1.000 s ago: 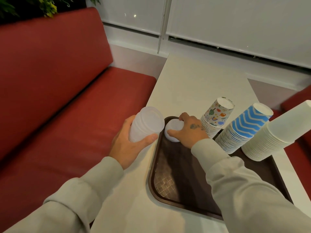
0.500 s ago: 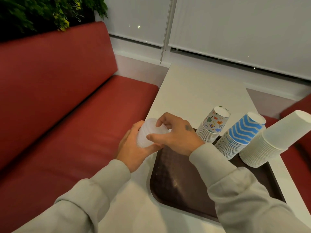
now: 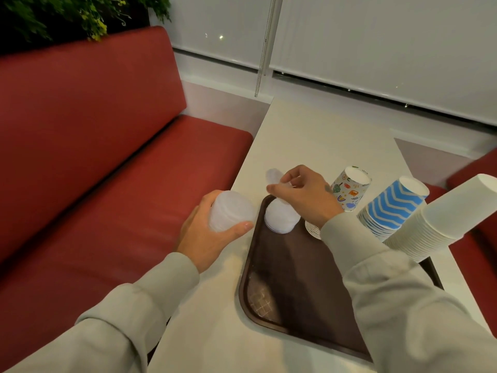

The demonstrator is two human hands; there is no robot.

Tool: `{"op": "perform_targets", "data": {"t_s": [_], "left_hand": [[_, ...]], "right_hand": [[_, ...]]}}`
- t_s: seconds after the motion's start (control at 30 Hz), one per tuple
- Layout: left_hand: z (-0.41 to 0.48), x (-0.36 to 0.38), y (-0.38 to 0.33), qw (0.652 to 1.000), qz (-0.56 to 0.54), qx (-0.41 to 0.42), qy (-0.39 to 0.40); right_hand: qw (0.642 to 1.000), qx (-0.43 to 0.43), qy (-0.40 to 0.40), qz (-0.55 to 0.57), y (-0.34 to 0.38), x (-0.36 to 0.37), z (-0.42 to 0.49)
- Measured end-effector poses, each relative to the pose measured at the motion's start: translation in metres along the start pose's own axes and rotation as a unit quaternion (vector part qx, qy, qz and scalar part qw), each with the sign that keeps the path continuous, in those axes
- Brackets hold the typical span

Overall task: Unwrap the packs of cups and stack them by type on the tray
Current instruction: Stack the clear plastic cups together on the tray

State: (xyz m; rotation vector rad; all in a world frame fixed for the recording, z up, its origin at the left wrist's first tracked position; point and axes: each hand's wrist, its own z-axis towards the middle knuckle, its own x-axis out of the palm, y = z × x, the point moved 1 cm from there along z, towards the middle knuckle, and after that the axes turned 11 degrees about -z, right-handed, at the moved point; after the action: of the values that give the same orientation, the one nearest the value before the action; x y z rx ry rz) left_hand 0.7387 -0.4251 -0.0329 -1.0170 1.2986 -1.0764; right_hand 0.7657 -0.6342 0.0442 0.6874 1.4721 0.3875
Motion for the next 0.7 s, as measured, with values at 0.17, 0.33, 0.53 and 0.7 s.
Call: {"op": "perform_targets", "data": {"t_s": [0.17,0.33,0.53,0.7], "left_hand": [[0.002,-0.002,0.003,1.0,-0.023,-0.008,-0.017],[0.002,-0.001,0.005,0.999,-0.031,-0.014,-0.019],[0.002,-0.004,0.009,0.999,-0.032,-0.018,-0.017],[0.003,-0.003,0.007,0.999,-0.022,-0.015,-0.018]], "right_hand": [[0.993,0.023,0.008,-0.117,-0.02,0.002,0.012],[0.979,0.025,0.034,-0.199,-0.032,0.021,0.015],[0.972,0.035,0.055,-0.225,-0.043,0.035,0.016],[0.969,0.034,0.059,-0.237,-0.042,0.036,0.015]]}}
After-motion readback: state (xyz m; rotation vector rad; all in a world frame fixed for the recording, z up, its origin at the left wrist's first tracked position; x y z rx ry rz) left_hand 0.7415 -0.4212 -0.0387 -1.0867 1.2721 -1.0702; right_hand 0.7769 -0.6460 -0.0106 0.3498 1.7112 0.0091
